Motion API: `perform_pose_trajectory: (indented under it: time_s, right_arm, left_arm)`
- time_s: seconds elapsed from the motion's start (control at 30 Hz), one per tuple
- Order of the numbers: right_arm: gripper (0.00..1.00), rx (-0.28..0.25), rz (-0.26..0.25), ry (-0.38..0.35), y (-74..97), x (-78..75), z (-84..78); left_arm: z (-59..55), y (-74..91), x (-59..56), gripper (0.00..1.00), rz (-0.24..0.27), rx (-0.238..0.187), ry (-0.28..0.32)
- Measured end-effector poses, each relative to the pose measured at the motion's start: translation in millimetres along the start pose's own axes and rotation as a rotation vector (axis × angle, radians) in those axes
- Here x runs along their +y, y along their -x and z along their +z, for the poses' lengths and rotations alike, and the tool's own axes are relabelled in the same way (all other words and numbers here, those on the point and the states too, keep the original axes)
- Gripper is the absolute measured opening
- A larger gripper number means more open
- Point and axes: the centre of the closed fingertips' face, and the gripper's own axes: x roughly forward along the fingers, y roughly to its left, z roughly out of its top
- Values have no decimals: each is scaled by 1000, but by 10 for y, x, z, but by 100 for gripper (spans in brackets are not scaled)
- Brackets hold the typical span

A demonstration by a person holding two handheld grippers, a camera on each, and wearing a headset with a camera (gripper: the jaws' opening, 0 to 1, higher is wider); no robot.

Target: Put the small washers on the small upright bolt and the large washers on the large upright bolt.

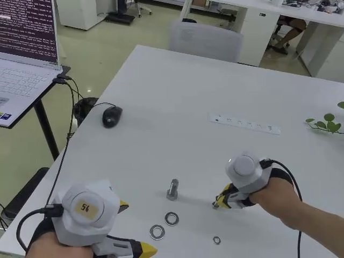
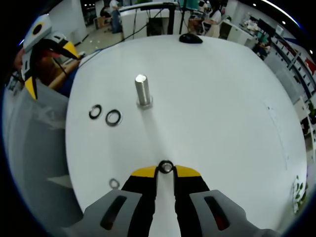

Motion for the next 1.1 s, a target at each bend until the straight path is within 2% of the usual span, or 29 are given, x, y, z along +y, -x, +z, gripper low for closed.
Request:
perform_pose_trajectory:
  time_s: [0.2, 0.33, 0.6, 0.8, 0.93, 1.0, 1.07, 1.1]
  right_arm:
    - [14, 14, 8, 4, -93, 17, -63]
    - [14, 9, 16, -18, -133, 19, -78]
    - [15, -11, 33, -47, -125, 64, -131]
    - [15, -6, 29, -55, -78, 113, -241]
    - [15, -7, 38, -68, -71, 209, -342]
    - [15, -6, 58, -66, -74, 296, -394]
    - [14, -16, 113, -61, -74, 446, -417]
    - [14, -13, 121, -43, -74, 484, -436]
  left_arm:
    - [-25, 26, 19, 67, 8, 0, 8]
    - [-42, 25, 16, 67, 7, 3, 9]
    - [6, 2, 6, 67, 4, -5, 7]
    - [27, -1, 7, 67, 2, -6, -1]
    - [40, 2, 5, 67, 1, -7, -6]
    - [38, 3, 1, 67, 0, -7, -8]
    - [28, 6, -2, 67, 1, -8, -8]
    - [22, 8, -5, 67, 1, -8, -6]
